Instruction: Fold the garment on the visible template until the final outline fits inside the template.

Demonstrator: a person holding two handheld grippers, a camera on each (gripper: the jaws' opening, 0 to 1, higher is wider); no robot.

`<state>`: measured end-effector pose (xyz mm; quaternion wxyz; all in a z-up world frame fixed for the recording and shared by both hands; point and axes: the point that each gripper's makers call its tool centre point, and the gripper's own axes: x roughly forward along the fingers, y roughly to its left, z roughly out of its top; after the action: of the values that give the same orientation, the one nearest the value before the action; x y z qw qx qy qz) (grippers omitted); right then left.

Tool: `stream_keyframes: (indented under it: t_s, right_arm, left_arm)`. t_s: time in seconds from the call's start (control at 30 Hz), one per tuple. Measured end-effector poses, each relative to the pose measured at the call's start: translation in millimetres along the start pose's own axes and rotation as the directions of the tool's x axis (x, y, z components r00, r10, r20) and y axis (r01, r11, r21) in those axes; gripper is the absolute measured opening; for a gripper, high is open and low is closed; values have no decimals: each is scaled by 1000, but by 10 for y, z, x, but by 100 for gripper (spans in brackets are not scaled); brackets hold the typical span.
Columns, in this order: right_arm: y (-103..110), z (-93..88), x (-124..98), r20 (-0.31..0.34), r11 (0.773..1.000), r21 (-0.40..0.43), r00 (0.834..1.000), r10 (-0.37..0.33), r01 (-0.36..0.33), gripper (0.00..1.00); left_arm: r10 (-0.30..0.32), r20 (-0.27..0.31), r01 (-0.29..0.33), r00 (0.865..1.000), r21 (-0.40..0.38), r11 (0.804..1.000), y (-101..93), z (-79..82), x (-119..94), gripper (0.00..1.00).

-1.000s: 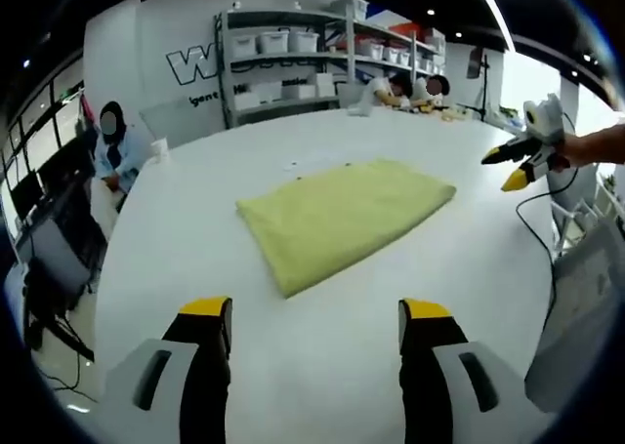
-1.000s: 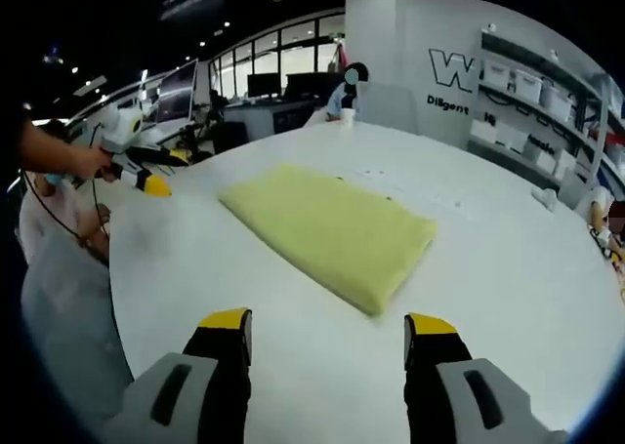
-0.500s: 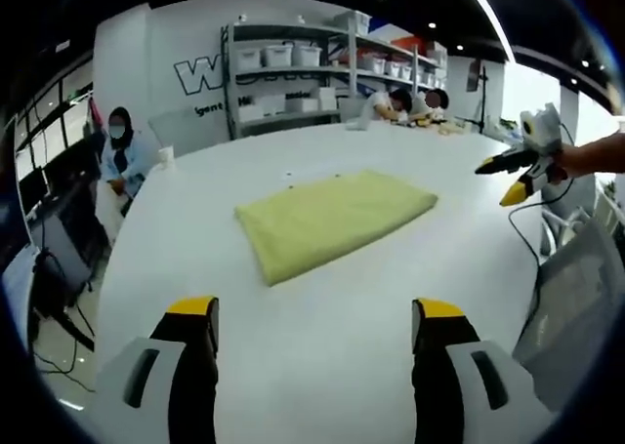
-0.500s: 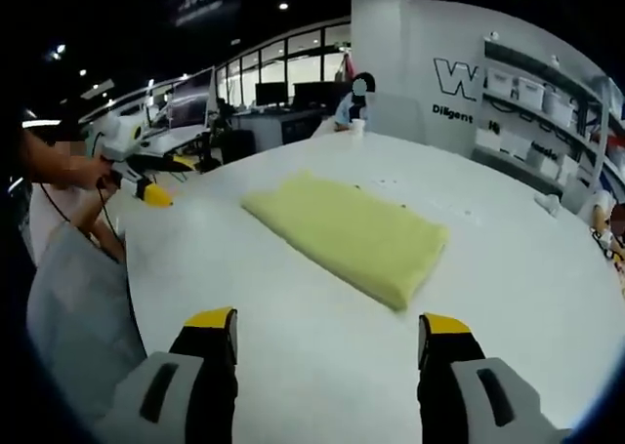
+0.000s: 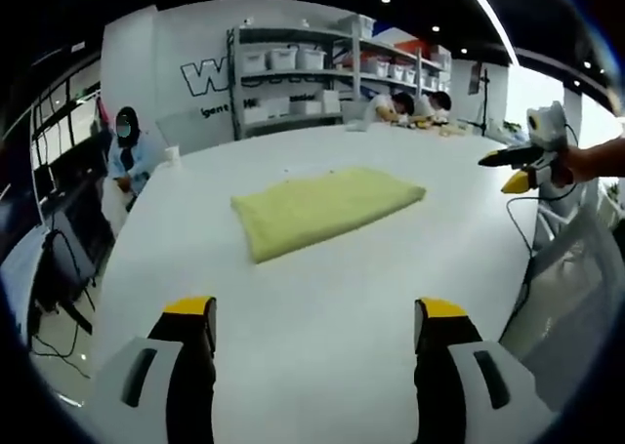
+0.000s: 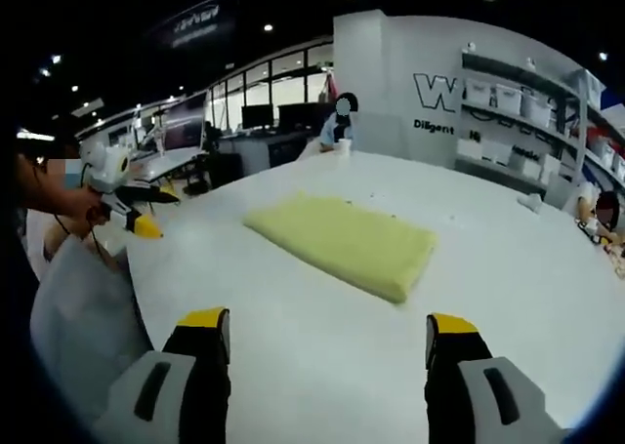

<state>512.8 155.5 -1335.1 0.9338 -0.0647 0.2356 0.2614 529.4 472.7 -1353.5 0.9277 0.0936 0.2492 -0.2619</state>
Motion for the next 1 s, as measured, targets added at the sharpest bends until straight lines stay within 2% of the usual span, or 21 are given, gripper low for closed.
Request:
stream_keyframes:
  t_s: [0.2,0.27,0.43,0.53,0.6,0.7,1.0]
  right_arm:
    - [101,-36,-100,20,1000,-22,1000,-22,22,82]
    - [128,-55,-137,31,1000,-2,999,-28,28,83]
    - [190,-120,-206,41,999,19,998,-49,49,85]
    - [216,-142,-238,53,998,30,997,-57,56,87]
    - [242,-106,-259,84,997,63,995,-54,49,90]
    - [250,-94,-267,99,996,64,993,-64,58,99]
    - [240,-127,-230,89,997,48,993,-71,67,99]
  left_arm:
    - [42,49,-41,998,-32,999,-27,108,-75,86]
    - [46,63,-45,997,-25,999,-47,122,-85,89]
    - [64,75,-63,995,-17,998,-97,114,-129,94]
    - [55,79,-54,995,-9,998,-151,102,-132,95]
    - [56,84,-56,995,2,998,-172,108,-140,97]
    - [58,80,-57,995,-12,998,-185,68,-139,99]
    - [58,72,-56,996,-22,998,-207,-5,-134,99]
